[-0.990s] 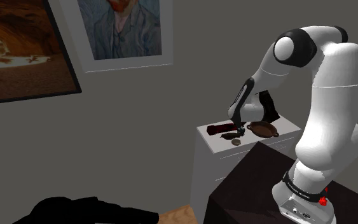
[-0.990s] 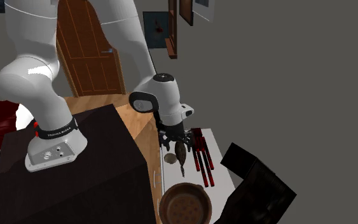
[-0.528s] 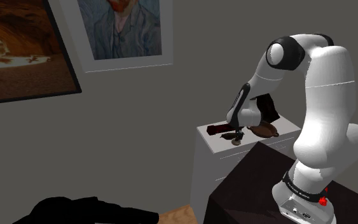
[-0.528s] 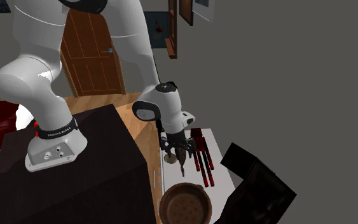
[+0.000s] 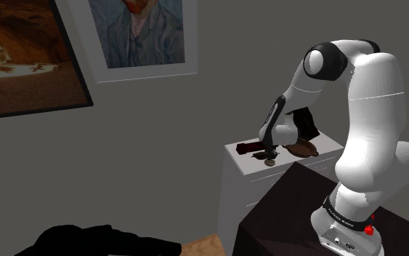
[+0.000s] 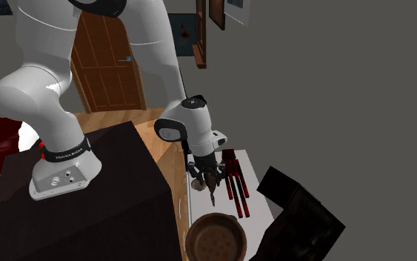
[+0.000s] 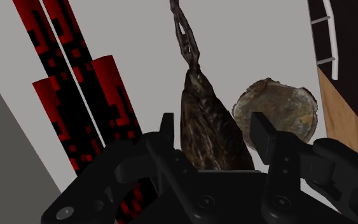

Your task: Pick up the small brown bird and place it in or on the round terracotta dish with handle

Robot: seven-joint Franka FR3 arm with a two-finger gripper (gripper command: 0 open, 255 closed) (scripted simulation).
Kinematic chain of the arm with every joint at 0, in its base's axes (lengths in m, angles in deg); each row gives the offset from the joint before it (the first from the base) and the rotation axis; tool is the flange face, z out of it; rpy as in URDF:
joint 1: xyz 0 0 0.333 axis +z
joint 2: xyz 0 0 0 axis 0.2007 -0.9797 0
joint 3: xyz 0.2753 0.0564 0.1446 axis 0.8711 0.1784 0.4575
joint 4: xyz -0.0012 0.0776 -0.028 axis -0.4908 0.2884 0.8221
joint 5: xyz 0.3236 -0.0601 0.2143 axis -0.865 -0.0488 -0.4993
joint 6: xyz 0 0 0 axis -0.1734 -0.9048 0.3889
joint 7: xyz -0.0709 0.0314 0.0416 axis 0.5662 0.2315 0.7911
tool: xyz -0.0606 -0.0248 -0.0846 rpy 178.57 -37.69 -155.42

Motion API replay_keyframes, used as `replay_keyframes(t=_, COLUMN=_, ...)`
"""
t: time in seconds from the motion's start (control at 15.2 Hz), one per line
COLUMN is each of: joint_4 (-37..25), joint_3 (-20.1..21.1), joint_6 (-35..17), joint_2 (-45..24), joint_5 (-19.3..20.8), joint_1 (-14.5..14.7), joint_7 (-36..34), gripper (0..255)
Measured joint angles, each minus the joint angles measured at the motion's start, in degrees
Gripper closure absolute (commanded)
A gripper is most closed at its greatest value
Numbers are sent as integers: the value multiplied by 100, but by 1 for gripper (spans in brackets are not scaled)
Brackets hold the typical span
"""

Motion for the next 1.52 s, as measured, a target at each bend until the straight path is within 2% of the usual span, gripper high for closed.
replay_keyframes(t=0.66, joint_4=18, joint_3=-21, joint_6=26, joint_2=45, joint_5=0, joint_1=18, joint_7=0, gripper=255)
replay_keyframes(t=0.99, joint_4=196, joint_3=-272, joint_6=316, joint_2=492, joint_5=21, joint_1=261, joint_7=-31, gripper=255)
replay_keyframes(t=1.52, joint_4=384, joint_3=-928, joint_6=898, joint_2=1220, joint_5=253, joint_1=870, joint_7=-243, gripper=255)
